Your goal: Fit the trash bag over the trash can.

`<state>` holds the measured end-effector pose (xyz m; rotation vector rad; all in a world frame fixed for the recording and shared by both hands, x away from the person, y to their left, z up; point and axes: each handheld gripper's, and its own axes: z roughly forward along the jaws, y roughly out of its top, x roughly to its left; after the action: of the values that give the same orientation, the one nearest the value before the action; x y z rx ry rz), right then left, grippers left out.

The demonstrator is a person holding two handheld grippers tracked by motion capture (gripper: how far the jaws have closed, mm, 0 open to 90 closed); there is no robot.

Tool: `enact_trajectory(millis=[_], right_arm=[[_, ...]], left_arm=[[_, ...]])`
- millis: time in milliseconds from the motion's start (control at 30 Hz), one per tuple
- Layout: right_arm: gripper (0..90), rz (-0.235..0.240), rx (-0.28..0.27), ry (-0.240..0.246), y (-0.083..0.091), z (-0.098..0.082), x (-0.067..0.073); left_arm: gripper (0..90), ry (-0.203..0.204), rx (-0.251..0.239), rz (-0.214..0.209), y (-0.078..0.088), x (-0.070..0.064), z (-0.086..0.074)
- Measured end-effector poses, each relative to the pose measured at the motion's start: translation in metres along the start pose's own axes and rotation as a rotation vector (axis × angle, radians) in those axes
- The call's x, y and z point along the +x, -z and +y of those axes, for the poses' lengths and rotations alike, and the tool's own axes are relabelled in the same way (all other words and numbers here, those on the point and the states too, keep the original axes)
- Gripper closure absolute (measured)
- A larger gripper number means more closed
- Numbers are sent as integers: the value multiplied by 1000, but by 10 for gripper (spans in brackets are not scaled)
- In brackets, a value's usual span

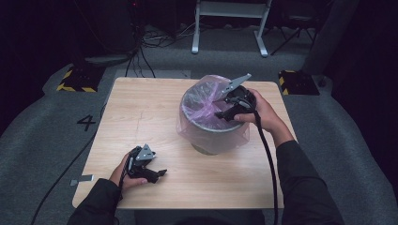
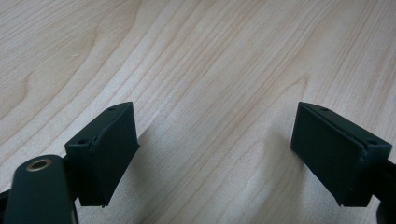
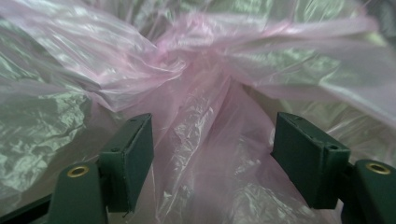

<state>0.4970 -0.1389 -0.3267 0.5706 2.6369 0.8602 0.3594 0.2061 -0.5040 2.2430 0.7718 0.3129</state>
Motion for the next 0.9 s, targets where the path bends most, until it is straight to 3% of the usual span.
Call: enact_trajectory(millis=[167,367,500,700,900], right_arm=[[276,24,58,10,-6,0,-2],[262,18,47,0,-6,-1,-2],[241,-1,-6,-4,5,-1,0],[237,-46,-145,-50,33,-6,5],[237,-85,-260,-43,63,-25,19]], left_arm=[[145,-1,0,0,0,0,0],[144,1,0,0,0,0,0],[144,-1,0,0,0,0,0],[145,0,0,0,0,0,0],[144,-1,0,0,0,0,0]])
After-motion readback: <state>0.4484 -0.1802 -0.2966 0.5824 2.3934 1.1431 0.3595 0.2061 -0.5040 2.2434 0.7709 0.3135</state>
